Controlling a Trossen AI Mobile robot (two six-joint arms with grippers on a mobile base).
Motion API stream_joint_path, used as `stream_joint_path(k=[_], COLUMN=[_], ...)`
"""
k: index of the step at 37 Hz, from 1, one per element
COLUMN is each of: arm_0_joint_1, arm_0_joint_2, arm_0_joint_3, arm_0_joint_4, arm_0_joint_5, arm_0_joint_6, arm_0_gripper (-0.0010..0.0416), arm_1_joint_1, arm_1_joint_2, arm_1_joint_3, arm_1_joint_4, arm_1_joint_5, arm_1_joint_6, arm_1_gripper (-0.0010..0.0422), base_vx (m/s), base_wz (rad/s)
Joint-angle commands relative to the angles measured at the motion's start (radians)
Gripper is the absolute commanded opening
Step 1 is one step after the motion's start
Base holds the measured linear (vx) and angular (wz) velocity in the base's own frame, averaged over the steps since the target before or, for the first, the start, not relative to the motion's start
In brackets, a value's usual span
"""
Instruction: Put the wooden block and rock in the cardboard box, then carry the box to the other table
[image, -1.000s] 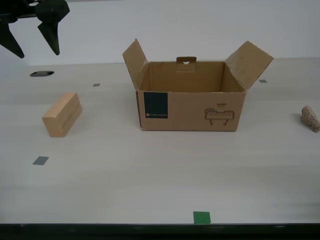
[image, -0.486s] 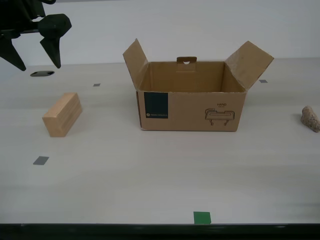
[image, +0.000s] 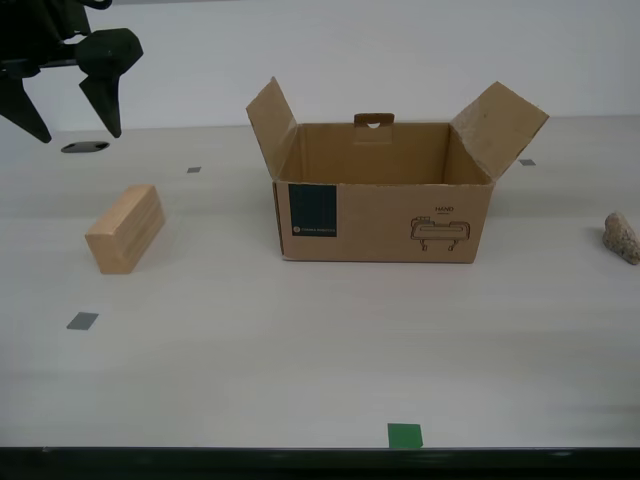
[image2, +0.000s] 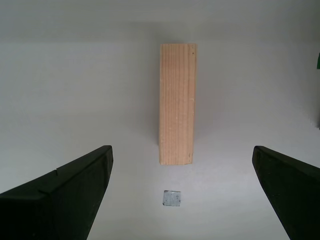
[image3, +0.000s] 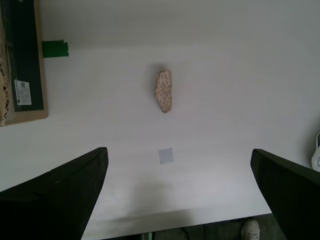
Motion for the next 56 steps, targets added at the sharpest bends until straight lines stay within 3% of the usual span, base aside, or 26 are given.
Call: stream_joint_path(k=[1,9,16,21,28,35,40,44,56], arm_0_joint_1=[-0.024,-0.053,-0.052,-0.052,-0.052,-0.052,-0.052,-0.052,-0.053], arm_0_joint_2=[0.037,0.169,0.246,0.287,0.297,0.304,0.304,0.304,0.319], arm_0_joint_3=[0.005,0.042,0.049,0.049,0.049,0.047,0.03,-0.001,-0.083], arm_0_joint_4=[0.008,0.018,0.058,0.061,0.082,0.094,0.116,0.146,0.232], arm_0_joint_5=[-0.005,-0.006,-0.007,-0.008,-0.011,-0.105,-0.104,-0.105,-0.109], arm_0_joint_6=[-0.016,-0.078,-0.079,-0.08,-0.086,-0.08,-0.073,-0.072,-0.069], arm_0_gripper=[0.0398,0.0392,0.0387,0.039,0.0389,0.0389,0.0389,0.0389,0.0389], arm_1_joint_1=[0.0,-0.001,-0.015,-0.036,-0.052,-0.052,-0.051,-0.051,-0.051], arm_1_joint_2=[0.0,0.0,0.024,0.1,0.233,0.294,0.294,0.295,0.301], arm_1_joint_3=[0.0,0.0,0.006,0.008,0.008,0.009,0.009,0.009,0.009], arm_1_joint_4=[0.002,0.004,0.006,0.014,0.024,0.085,0.12,0.135,0.135], arm_1_joint_5=[-0.002,-0.002,0.036,0.036,0.021,0.021,0.019,-0.019,-0.021], arm_1_joint_6=[-0.003,-0.006,-0.011,-0.017,-0.01,0.02,0.009,0.008,0.008], arm_1_gripper=[0.0382,0.0382,0.0382,0.0382,0.0382,0.0382,0.0382,0.0382,0.0382], base_vx=[0.0,0.0,0.0,0.0,0.0,0.0,0.0,0.0,0.0], base_wz=[0.0,0.0,0.0,0.0,0.0,0.0,0.0,0.0,0.0])
